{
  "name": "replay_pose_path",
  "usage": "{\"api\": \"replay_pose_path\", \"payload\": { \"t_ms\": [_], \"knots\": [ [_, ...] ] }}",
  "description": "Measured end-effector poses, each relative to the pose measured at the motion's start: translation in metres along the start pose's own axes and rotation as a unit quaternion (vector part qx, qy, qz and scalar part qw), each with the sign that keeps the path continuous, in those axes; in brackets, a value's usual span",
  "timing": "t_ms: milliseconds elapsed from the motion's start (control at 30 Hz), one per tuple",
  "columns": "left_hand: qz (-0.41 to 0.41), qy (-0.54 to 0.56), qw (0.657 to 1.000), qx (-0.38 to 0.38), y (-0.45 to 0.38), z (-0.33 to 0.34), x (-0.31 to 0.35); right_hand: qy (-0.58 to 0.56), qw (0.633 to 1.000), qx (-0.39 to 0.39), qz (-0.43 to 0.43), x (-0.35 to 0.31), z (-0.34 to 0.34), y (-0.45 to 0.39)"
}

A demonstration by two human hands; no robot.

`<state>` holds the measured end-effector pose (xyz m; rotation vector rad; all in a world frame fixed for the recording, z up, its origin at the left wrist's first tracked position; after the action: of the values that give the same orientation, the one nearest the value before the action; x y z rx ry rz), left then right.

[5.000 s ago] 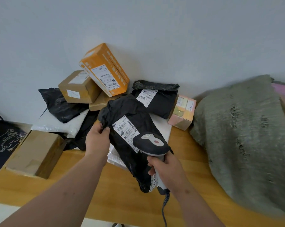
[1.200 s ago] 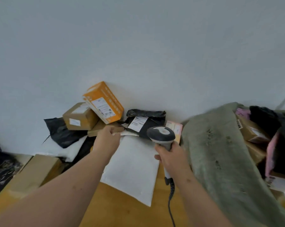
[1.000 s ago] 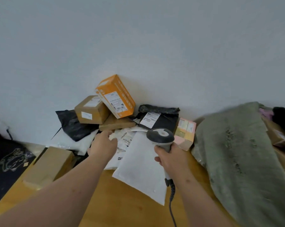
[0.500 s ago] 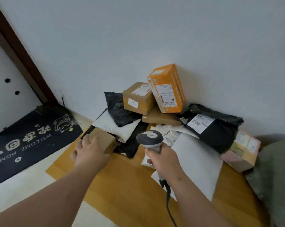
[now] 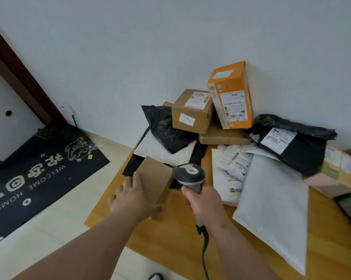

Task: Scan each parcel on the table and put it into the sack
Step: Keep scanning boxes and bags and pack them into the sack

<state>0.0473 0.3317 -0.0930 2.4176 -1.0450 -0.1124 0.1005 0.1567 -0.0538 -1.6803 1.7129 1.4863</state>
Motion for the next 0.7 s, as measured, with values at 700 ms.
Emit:
{"api": "replay_pose_path", "payload": {
  "t_ms": [700],
  "knots": [
    [0.022, 0.710, 0.626, -0.322, 0.073, -0.035, 0.069, -0.345, 0.928, 0.138, 0.022, 0.015, -0.081, 0.033]
  ]
}}
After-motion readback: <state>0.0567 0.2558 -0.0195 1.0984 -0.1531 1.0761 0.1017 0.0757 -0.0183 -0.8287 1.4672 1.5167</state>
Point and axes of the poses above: each hand's wrist, its own y-axis away from the middle knuckle, its own z-axis out of the palm, x = y × z, the point moved 1 cm from there along -y, towards the middle knuckle, and after that the axes turned 1 degree about -z, right-handed, at the moved point
